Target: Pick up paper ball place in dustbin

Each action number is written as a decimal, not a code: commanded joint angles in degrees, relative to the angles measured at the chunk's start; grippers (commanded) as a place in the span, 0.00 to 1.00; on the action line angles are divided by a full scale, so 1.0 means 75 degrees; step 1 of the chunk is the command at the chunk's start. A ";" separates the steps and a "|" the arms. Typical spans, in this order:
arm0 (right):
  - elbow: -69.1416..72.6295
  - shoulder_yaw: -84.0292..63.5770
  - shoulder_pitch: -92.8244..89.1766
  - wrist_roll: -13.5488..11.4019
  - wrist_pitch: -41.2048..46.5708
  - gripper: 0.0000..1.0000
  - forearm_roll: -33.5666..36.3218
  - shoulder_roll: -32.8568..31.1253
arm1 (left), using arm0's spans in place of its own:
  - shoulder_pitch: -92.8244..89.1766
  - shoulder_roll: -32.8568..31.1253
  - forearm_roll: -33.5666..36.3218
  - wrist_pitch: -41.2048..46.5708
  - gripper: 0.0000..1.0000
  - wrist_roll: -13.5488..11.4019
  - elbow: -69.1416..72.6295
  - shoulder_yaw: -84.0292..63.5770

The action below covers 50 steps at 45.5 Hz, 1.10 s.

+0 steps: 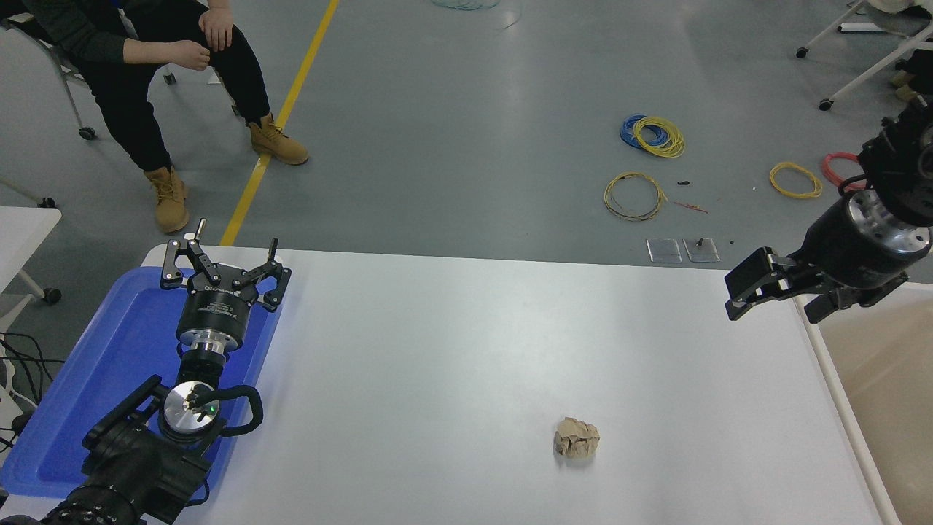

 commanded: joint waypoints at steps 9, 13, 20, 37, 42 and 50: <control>-0.0006 0.0017 -0.0075 0.0000 -0.0004 1.00 0.0003 -0.0013 | -0.0012 0.0000 0.0000 0.0006 1.00 0.0008 0.0000 0.0000; -0.0006 0.0017 -0.0075 0.0000 -0.0004 1.00 0.0002 -0.0013 | -0.0012 0.0000 0.0000 0.0006 1.00 0.0008 0.0000 0.0000; -0.0018 0.0017 -0.0087 0.0000 -0.0004 1.00 -0.0009 -0.0001 | -0.0012 0.0000 0.0000 0.0006 1.00 0.0008 0.0000 0.0000; -0.0030 0.0006 -0.0075 0.0000 -0.0004 1.00 -0.0009 -0.0025 | -0.0012 0.0000 0.0000 0.0006 1.00 -0.0004 0.0000 0.0000; -0.0030 0.0017 -0.0075 0.0000 -0.0004 1.00 -0.0009 -0.0013 | -0.0012 0.0000 0.0000 0.0006 1.00 -0.0004 0.0000 0.0000; -0.0100 0.0017 -0.0099 0.0000 -0.0004 1.00 -0.0009 -0.0013 | -0.0012 0.0000 0.0000 0.0006 1.00 0.0008 0.0000 0.0000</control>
